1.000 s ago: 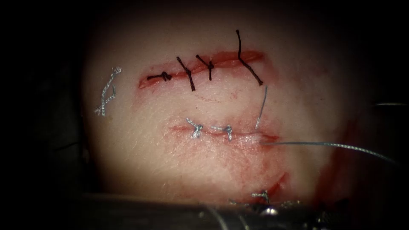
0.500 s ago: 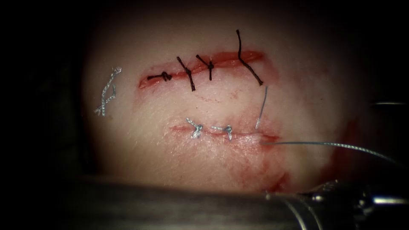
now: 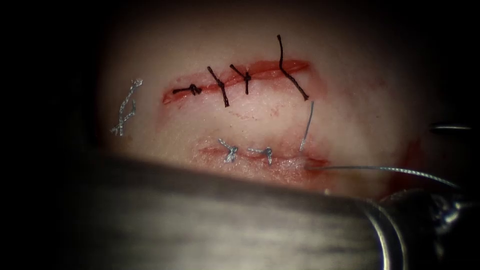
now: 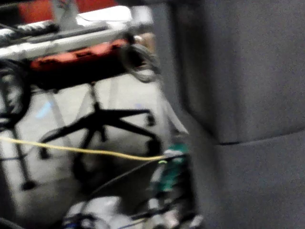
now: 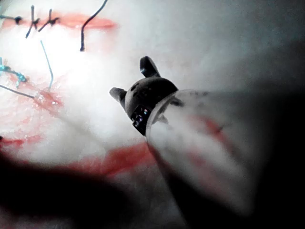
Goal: Wound Closure
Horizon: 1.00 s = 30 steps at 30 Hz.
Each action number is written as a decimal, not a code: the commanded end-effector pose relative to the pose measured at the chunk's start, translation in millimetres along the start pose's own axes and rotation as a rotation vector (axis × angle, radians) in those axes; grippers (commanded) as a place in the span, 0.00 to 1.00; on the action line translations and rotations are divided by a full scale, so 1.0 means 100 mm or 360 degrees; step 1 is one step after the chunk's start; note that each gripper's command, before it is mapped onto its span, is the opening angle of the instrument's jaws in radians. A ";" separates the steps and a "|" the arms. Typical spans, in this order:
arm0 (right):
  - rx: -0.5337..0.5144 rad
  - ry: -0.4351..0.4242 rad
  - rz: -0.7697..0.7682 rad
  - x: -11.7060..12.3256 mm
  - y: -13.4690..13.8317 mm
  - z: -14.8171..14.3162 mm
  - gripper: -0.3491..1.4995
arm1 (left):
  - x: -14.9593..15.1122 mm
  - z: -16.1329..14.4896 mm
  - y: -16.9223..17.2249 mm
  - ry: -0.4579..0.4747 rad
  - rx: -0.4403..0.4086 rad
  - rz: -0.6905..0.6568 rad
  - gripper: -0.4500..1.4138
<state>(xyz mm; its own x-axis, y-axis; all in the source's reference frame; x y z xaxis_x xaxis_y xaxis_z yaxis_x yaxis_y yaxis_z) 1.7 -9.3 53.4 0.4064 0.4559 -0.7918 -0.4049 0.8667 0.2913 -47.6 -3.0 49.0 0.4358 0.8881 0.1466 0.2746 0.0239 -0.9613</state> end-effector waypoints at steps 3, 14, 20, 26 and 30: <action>-0.0004 0.0003 -0.0002 0.002 -0.005 0.011 0.91 | -0.001 -0.001 -0.016 -0.0031 -0.0009 0.0012 0.00; -0.0002 0.0002 0.0010 0.003 -0.007 0.008 0.91 | -0.003 -0.035 -0.028 -0.0219 0.0147 -0.0220 0.00; -0.0001 0.0001 0.0020 0.003 -0.006 0.007 0.91 | -0.010 -0.042 -0.023 -0.0199 0.0161 -0.0289 0.10; -0.0001 0.0001 0.0030 0.003 -0.006 0.007 0.91 | -0.014 -0.037 -0.033 -0.0170 0.0181 -0.0278 0.32; -0.0002 0.0001 0.0039 0.004 -0.007 0.007 0.91 | -0.014 -0.025 -0.041 -0.0153 0.0186 -0.0269 0.47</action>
<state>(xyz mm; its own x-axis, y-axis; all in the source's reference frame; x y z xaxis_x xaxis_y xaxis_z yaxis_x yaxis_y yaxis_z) 1.8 -9.6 53.0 0.3973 0.4782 -0.7833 -0.4175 0.8542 0.3098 -47.1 -5.5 53.0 0.3083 0.9058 0.2906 0.2309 0.2251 -0.9466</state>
